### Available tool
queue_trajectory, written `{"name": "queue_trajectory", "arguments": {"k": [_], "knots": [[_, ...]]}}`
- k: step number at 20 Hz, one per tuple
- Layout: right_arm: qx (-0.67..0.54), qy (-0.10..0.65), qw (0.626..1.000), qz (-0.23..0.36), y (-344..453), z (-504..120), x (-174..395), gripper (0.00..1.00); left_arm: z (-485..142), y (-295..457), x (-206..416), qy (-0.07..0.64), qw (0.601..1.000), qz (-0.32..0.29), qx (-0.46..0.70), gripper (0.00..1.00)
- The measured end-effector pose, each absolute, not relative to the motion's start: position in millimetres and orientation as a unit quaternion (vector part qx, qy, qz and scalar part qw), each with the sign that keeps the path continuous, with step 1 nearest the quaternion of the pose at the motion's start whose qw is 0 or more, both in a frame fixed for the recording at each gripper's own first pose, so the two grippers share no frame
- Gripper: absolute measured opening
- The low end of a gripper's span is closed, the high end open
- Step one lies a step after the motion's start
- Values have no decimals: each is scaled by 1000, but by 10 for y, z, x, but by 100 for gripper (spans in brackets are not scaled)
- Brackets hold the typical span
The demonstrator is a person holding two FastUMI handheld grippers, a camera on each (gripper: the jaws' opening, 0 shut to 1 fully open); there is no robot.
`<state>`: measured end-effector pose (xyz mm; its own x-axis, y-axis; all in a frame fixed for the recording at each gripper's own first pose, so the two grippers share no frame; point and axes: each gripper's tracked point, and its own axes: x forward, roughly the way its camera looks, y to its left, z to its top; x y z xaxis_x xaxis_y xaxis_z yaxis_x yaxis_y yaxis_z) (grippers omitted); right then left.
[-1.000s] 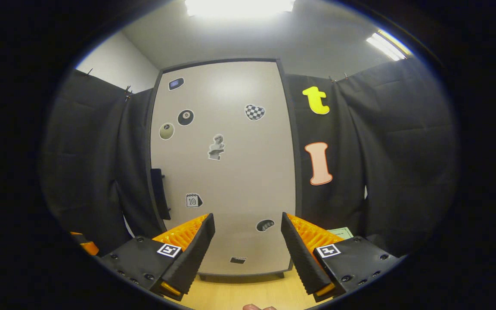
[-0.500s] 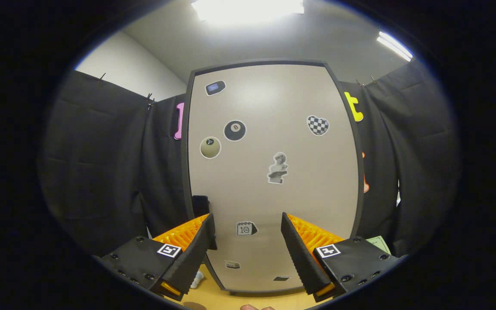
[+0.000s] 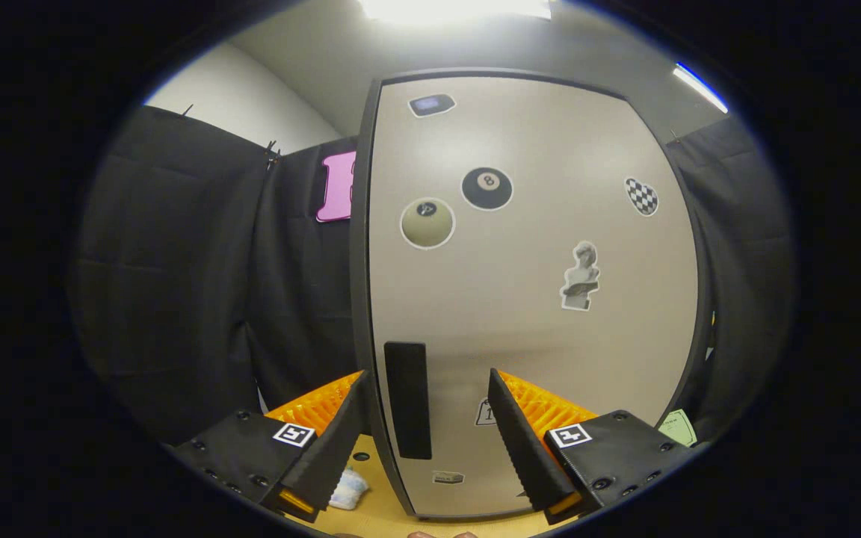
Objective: Open the cabinet door with the right hand, grasp the bottle in the cabinet with the left hand and place it on the coaster, then close the cabinet door with the right hand.
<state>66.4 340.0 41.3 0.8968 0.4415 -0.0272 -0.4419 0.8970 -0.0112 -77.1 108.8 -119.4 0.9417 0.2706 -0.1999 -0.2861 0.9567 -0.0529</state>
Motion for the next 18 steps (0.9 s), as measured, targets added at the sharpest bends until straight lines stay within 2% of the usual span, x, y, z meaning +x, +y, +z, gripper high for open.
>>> {"name": "queue_trajectory", "arguments": {"k": [3,4,5,6,9,11,13,15,18], "knots": [[-8,41,975,219,3499,249,821,98,-1336,1134,-860,107,982,151,-48,86],[-4,46,975,215,3521,235,855,92,-1360,1157,-885,109,981,154,-47,86],[-1,50,976,214,3543,231,876,92,-1389,1192,-919,112,980,158,-46,86],[-1,52,976,211,3557,228,903,82,-1407,1224,-936,115,979,162,-44,85],[-4,52,977,208,3609,238,923,65,-1430,1284,-971,118,978,169,-45,84],[-10,57,976,208,3656,236,906,49,-1410,1294,-973,117,978,169,-44,86],[-26,58,976,207,3667,235,903,45,-1405,1270,-954,117,978,166,-38,85],[-19,67,976,205,3663,228,892,35,-1381,1228,-939,114,980,162,-29,84],[-16,73,975,209,3659,234,903,35,-1366,1135,-901,118,981,152,-23,86]]}}
